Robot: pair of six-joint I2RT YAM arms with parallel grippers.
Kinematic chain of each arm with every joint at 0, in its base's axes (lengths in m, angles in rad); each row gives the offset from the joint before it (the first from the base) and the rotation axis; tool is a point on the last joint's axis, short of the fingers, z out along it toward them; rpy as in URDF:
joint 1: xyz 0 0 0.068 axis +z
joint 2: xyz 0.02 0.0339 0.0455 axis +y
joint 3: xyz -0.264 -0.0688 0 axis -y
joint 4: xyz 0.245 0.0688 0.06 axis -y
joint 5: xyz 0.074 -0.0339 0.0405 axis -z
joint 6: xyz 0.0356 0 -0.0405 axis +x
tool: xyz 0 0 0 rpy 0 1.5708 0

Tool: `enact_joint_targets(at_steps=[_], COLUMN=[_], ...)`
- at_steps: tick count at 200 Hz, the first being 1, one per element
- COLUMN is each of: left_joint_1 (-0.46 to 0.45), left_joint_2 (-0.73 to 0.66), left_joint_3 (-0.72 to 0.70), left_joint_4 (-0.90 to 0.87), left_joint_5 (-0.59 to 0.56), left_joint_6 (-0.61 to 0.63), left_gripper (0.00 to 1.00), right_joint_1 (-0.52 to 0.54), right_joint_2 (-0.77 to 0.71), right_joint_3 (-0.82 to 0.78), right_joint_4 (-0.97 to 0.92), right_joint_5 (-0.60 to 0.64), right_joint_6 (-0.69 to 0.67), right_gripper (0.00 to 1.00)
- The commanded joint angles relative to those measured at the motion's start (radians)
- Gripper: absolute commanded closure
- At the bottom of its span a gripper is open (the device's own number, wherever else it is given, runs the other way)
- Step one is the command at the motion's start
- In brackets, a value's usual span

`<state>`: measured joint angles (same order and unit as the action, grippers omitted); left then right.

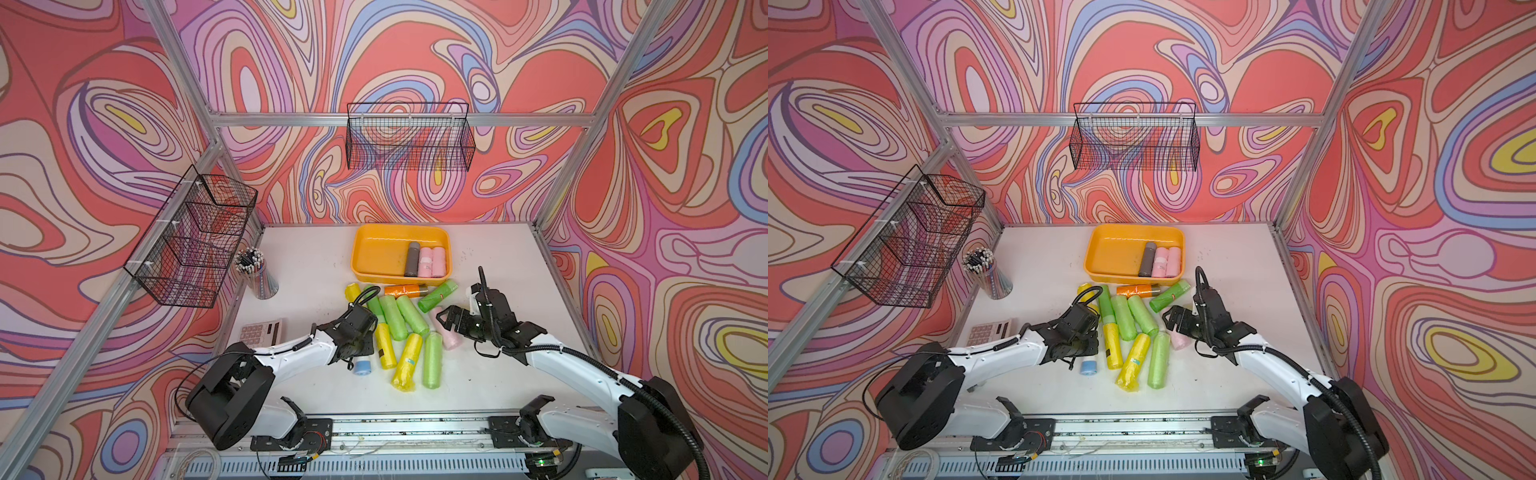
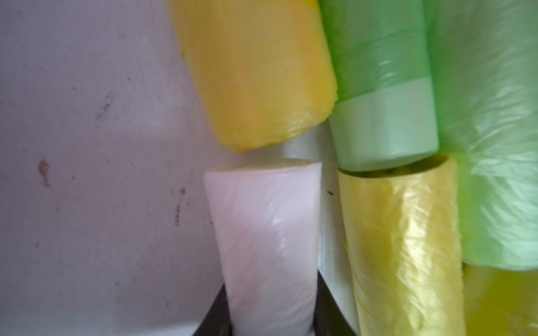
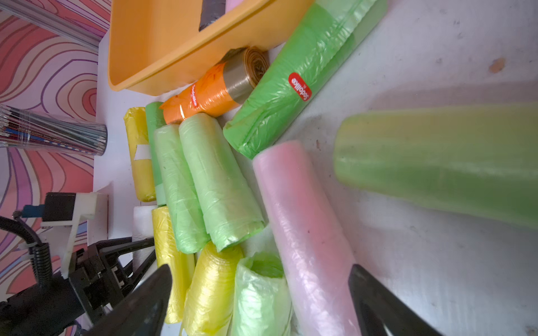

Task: Put the roll of trash bags into the storage box
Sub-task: Pick up the roll of trash bags from the center of the board.

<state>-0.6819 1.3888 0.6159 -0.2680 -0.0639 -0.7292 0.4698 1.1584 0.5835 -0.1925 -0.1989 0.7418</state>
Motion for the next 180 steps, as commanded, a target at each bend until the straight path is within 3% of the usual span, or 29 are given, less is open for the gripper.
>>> enact_joint_targets(at_steps=[1,180], left_joint_1=[-0.008,-0.007], left_joint_2=[-0.036,-0.136], left_joint_3=[0.0,0.073], left_joint_4=[-0.053,-0.122], left_joint_5=[-0.009,-0.03], left_joint_6=[0.002,-0.012], left_gripper=[0.81,0.94], right_joint_1=[-0.003,-0.002], right_joint_2=[0.013,-0.002], right_joint_3=[0.021,0.037], right_joint_4=[0.022,0.018], right_joint_5=[-0.002,-0.012], right_joint_6=[0.01,0.008], right_gripper=[0.03,0.04])
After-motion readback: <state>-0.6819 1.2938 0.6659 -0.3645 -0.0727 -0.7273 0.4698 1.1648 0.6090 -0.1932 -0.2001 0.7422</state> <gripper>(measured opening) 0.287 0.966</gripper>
